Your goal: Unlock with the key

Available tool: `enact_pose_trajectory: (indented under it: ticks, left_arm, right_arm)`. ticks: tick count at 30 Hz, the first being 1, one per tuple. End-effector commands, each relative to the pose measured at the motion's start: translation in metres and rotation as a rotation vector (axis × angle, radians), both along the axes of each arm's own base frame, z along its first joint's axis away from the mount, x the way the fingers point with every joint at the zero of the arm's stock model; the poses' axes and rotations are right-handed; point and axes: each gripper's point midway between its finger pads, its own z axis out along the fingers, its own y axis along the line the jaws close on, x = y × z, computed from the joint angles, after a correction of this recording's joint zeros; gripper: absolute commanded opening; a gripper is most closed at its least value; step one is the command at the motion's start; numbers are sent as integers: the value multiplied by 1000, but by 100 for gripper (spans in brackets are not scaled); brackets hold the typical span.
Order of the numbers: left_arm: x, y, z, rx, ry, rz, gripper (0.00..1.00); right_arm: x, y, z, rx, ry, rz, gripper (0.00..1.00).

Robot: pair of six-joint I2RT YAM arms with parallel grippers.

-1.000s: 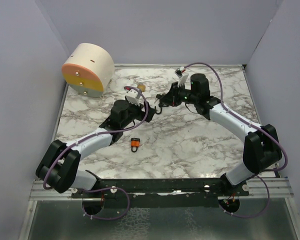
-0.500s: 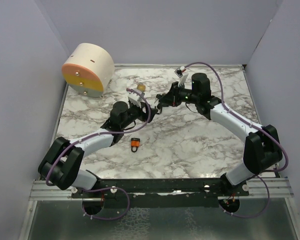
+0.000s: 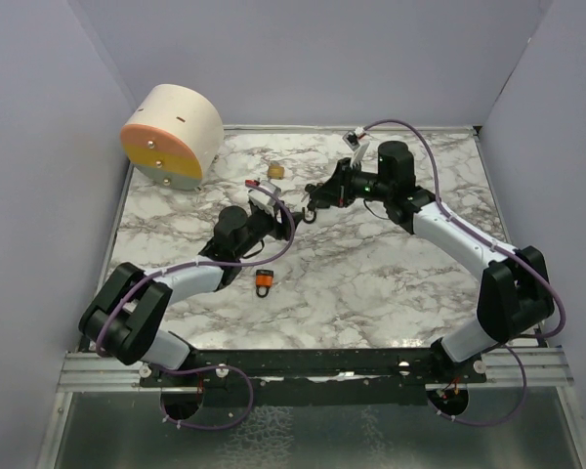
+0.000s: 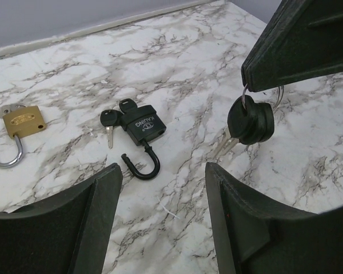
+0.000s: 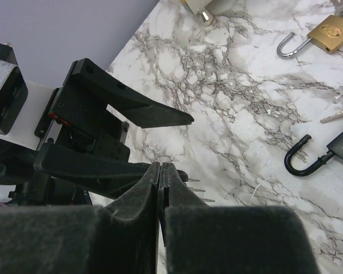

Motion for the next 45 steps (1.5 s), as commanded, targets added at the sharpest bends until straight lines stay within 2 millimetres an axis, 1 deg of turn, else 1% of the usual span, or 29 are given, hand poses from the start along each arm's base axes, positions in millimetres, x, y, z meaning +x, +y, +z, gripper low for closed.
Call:
enact_pose_trajectory:
  ticks: [1,7,15,28,40,45]
  left_arm:
    - [4,-5,16,-30,-80,-20,61]
    - [-4,-16,18,-49,-77,-96,54]
    - [-9,-19,17,-59,-80,-124,54]
    - [0,-27,16,-65,-97,-137,53]
    - [7,-30,26,-65,-145,-140,53]
    - [8,-32,27,-67,-147,-147,52]
  right_arm:
    - [-3,1,37,58,-81,25,1]
    - [3,-3,40,64,-67,-14,1]
    - [4,-2,43,81,-59,-6,1]
    - [-1,-1,42,89,-45,23,1]
    - [-3,0,38,90,-33,33,1]
    - [-4,0,36,89,-28,35,1]
